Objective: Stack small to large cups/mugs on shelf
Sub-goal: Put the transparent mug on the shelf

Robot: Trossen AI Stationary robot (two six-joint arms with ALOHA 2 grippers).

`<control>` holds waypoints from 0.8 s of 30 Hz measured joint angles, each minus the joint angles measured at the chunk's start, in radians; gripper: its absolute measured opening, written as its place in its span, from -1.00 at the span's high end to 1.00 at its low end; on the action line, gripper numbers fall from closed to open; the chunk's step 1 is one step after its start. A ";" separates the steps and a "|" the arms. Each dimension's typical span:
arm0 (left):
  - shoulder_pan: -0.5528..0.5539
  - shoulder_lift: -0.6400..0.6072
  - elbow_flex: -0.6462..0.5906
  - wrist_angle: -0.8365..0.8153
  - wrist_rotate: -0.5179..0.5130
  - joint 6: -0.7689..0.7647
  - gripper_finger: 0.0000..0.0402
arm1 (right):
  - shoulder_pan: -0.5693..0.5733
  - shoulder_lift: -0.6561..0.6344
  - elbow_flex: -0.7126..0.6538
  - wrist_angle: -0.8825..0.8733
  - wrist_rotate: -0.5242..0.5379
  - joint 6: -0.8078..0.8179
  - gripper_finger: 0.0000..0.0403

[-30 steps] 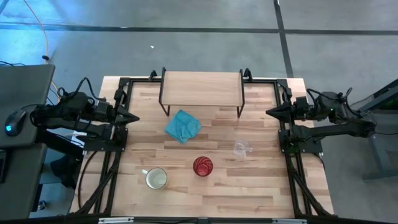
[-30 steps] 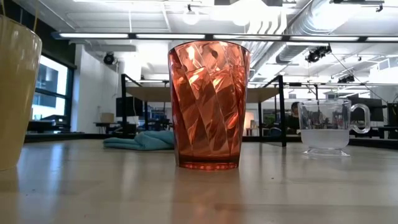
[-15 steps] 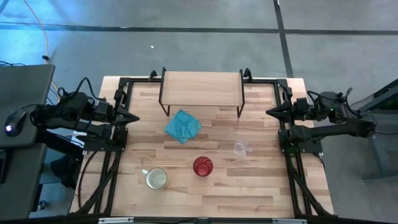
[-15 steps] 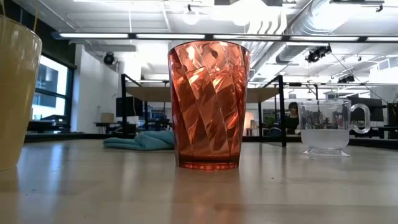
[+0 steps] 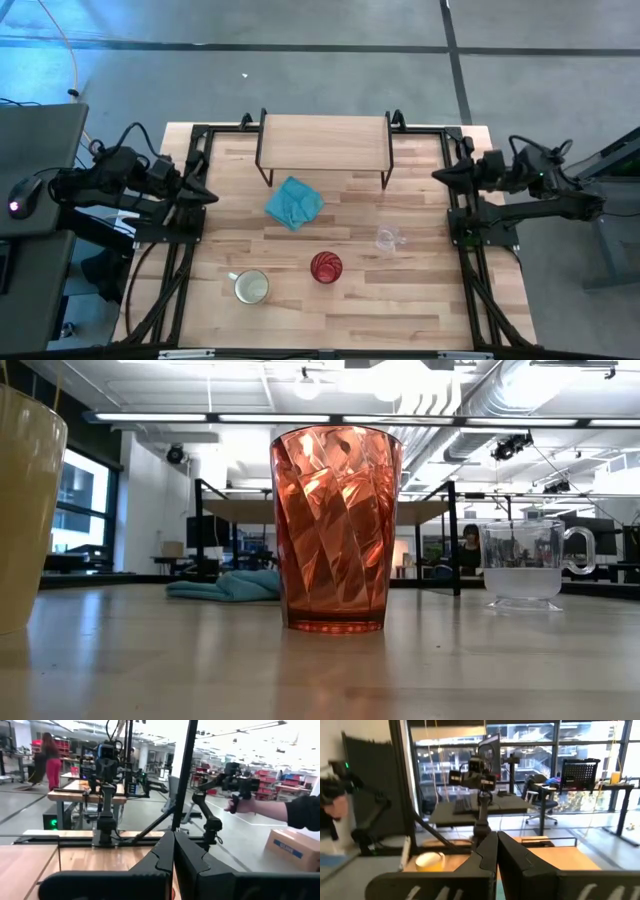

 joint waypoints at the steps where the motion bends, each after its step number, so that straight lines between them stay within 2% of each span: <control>1: 0.000 0.000 0.000 0.007 0.000 0.000 1.00 | 0.000 0.000 0.000 0.006 0.000 0.017 1.00; 8: 0.000 0.000 0.000 0.048 -0.001 -0.003 1.00 | 0.000 0.000 0.000 0.048 0.000 0.027 1.00; 15: 0.000 0.004 0.000 0.048 -0.002 -0.018 1.00 | 0.000 0.000 0.000 0.051 0.000 0.189 1.00; 20: 0.000 0.010 0.000 0.047 -0.111 -0.026 1.00 | 0.000 0.000 0.000 0.048 0.000 0.224 1.00; 24: 0.000 0.010 0.000 0.061 -0.131 -0.028 1.00 | 0.000 0.001 0.000 0.043 0.000 0.224 1.00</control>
